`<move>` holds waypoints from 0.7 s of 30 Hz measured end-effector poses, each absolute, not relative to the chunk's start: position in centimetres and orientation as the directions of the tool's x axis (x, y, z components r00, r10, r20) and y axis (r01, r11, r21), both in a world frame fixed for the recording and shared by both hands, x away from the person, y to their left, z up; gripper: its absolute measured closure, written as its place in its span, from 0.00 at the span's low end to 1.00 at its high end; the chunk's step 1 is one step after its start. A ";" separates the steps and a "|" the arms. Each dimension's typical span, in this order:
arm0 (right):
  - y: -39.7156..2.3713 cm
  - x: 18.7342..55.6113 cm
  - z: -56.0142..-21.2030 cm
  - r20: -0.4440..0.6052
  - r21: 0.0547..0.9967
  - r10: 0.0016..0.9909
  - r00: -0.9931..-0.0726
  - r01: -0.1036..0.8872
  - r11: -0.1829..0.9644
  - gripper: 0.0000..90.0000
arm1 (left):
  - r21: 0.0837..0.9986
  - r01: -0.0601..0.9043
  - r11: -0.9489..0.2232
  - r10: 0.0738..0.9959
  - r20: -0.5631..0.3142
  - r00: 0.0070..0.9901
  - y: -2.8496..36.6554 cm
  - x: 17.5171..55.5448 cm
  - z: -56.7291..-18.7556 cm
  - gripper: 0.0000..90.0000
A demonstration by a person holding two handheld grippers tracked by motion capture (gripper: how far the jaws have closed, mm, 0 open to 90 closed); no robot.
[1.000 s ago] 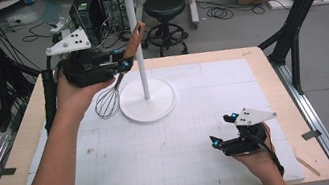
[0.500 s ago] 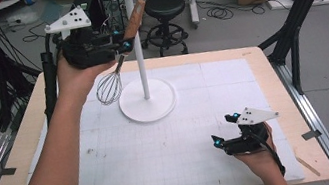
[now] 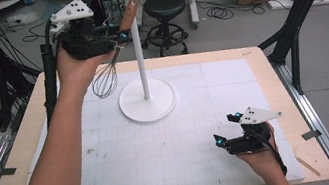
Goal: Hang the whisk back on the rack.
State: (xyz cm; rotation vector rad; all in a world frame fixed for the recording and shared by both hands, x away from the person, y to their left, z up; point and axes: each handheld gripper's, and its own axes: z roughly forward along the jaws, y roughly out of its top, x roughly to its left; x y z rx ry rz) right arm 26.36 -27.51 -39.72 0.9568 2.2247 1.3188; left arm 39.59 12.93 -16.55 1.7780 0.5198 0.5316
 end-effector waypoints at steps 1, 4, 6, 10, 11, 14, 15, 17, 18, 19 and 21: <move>-27.6 26.3 -39.7 0.020 0.874 0.719 -0.694 0.362 0.325 0.16 | 0.964 0.078 -0.253 0.599 0.093 0.795 13.0 39.6 -16.6 0.79; -27.6 26.4 -39.7 0.021 0.873 0.720 -0.694 0.363 0.325 0.16 | 0.964 0.081 -0.254 0.611 0.095 0.786 13.4 39.5 -16.7 0.79; -27.5 26.4 -39.8 0.020 0.872 0.719 -0.695 0.364 0.327 0.16 | 0.963 0.092 -0.252 0.617 0.086 0.782 13.7 39.6 -16.8 0.79; -27.4 26.4 -39.8 0.019 0.871 0.716 -0.697 0.363 0.330 0.16 | 0.966 0.102 -0.238 0.618 0.070 0.783 14.0 39.8 -17.2 0.79; -27.3 26.4 -39.8 0.018 0.871 0.716 -0.698 0.362 0.331 0.16 | 0.965 0.104 -0.239 0.621 0.069 0.781 14.0 39.8 -17.3 0.79; -27.3 26.4 -39.8 0.019 0.872 0.717 -0.697 0.363 0.330 0.16 | 0.965 0.119 -0.232 0.616 0.051 0.786 14.0 40.0 -17.5 0.79; -27.4 26.3 -39.8 0.017 0.872 0.717 -0.697 0.361 0.330 0.16 | 0.966 0.126 -0.225 0.614 0.040 0.789 14.0 40.0 -17.6 0.78; -27.4 26.3 -39.7 0.019 0.873 0.718 -0.696 0.362 0.327 0.16 | 0.963 0.129 -0.235 0.616 0.045 0.786 13.9 40.0 -17.6 0.77; -27.4 26.3 -39.7 0.019 0.873 0.718 -0.696 0.362 0.327 0.16 | 0.963 0.128 -0.238 0.621 0.050 0.782 13.9 40.0 -17.6 0.75; -27.4 26.3 -39.7 0.019 0.873 0.718 -0.696 0.362 0.327 0.16 | 0.962 0.133 -0.238 0.621 0.046 0.782 13.9 40.0 -17.6 0.70; -27.5 26.3 -39.7 0.018 0.872 0.718 -0.695 0.362 0.329 0.16 | 0.962 0.148 -0.229 0.619 0.026 0.785 14.0 40.0 -17.8 0.67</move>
